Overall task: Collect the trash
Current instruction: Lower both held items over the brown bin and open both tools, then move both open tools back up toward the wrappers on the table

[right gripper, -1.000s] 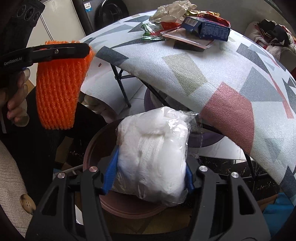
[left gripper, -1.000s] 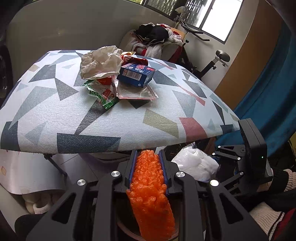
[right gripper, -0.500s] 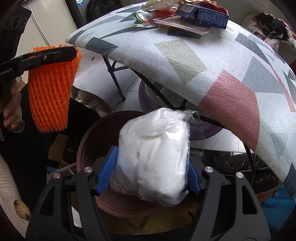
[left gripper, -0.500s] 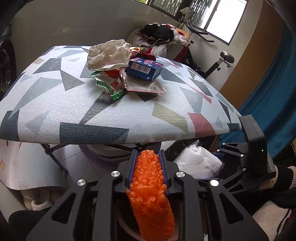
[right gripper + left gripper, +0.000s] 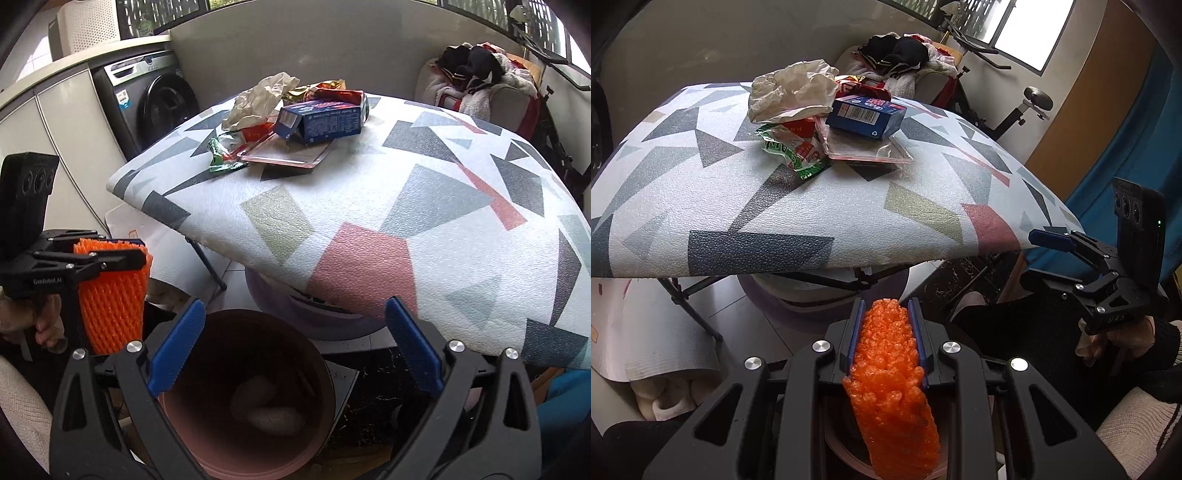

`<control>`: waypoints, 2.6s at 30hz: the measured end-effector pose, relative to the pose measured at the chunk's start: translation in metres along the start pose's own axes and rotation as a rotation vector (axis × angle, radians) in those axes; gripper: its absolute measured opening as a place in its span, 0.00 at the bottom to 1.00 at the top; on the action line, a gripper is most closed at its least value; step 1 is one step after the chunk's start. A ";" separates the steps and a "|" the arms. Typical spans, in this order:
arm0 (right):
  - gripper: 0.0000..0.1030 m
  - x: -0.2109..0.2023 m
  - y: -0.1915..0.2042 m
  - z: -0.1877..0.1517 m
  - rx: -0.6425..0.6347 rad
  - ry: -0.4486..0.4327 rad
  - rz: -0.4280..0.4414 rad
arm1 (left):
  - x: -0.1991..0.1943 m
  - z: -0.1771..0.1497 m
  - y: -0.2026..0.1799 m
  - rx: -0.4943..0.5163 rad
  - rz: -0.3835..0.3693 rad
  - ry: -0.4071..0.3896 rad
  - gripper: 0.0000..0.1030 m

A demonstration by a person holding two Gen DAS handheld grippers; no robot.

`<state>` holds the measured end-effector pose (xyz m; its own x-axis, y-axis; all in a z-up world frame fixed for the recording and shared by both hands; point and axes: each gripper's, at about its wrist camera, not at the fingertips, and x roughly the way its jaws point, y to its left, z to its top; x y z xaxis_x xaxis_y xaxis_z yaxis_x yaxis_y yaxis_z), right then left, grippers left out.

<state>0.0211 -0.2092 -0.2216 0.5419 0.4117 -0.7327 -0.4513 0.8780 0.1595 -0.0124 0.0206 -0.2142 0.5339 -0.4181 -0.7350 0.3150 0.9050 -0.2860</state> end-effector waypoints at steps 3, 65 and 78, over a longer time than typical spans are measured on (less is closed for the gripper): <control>0.94 0.001 -0.004 0.002 0.021 -0.007 -0.010 | 0.005 -0.001 -0.004 0.022 -0.003 0.018 0.23; 0.94 -0.002 -0.029 0.017 0.110 0.023 -0.027 | -0.020 0.038 0.045 -0.085 0.181 -0.116 0.94; 0.95 0.009 -0.055 0.045 0.173 -0.001 -0.062 | -0.017 0.067 0.065 -0.143 0.142 -0.127 0.94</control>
<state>0.0831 -0.2426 -0.2071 0.5657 0.3556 -0.7440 -0.2880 0.9306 0.2258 0.0518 0.0809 -0.1789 0.6622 -0.2843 -0.6933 0.1200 0.9535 -0.2764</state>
